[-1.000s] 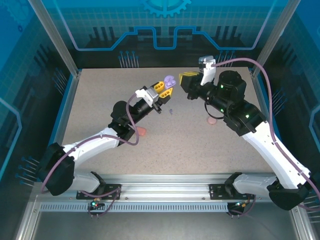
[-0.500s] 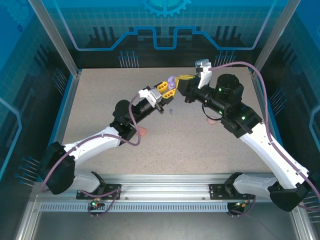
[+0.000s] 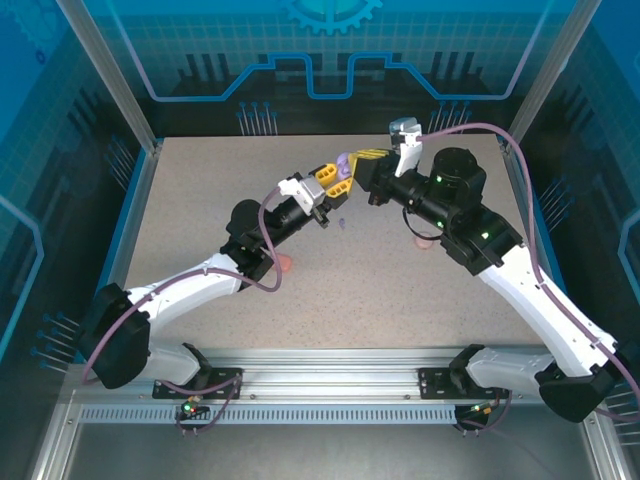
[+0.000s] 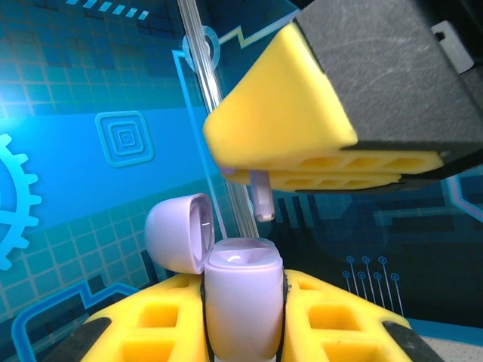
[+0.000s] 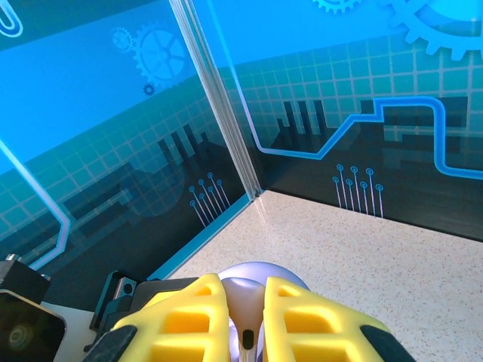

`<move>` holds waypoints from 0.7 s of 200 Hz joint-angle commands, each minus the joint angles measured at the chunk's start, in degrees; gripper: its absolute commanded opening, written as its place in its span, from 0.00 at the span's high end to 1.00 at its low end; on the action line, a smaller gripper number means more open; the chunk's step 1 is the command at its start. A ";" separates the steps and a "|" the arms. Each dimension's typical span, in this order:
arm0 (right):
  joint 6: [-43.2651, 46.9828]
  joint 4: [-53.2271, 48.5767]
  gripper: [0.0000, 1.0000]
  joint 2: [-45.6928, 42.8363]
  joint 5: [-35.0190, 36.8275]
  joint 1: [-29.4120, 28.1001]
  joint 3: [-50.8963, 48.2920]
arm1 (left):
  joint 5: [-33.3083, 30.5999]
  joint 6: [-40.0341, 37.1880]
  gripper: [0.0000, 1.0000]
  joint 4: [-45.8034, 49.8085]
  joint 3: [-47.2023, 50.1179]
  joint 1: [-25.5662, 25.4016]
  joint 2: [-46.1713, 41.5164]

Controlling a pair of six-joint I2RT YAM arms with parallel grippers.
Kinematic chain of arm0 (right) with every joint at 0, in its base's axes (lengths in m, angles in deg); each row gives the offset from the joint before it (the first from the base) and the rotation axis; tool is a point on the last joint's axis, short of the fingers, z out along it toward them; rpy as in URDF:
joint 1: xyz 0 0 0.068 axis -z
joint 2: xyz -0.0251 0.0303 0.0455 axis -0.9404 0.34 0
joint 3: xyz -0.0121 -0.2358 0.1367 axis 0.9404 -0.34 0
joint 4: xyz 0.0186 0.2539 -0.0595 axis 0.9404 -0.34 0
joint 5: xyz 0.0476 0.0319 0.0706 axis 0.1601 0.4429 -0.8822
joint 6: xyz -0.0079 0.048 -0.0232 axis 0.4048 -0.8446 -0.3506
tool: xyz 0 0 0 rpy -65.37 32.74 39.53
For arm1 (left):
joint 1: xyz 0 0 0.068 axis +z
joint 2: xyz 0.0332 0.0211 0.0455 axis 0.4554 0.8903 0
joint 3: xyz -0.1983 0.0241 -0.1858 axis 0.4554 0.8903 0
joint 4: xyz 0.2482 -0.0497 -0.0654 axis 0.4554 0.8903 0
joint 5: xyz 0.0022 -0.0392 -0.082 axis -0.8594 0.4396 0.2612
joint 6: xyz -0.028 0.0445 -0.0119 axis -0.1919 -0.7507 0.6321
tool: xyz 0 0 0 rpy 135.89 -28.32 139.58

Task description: Insert wireless bluetooth earbuds into charging case

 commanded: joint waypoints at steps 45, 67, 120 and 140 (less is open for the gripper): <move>-0.41 1.78 0.88 1.00 -0.27 -0.58 -1.25 | 1.03 -0.52 1.00 -0.59 -2.29 -0.61 -0.10; -0.45 1.78 0.89 0.85 -0.26 -0.57 -1.83 | 0.83 -0.49 1.00 -0.60 -2.48 -0.65 -0.10; 0.02 1.07 0.90 -0.29 -0.42 -0.58 -3.24 | 0.26 -0.14 1.00 -0.21 -2.57 -0.58 -0.10; 0.28 0.74 0.90 -0.65 -0.44 -0.55 -3.85 | 0.12 -0.04 1.00 -0.04 -2.84 -0.53 -0.01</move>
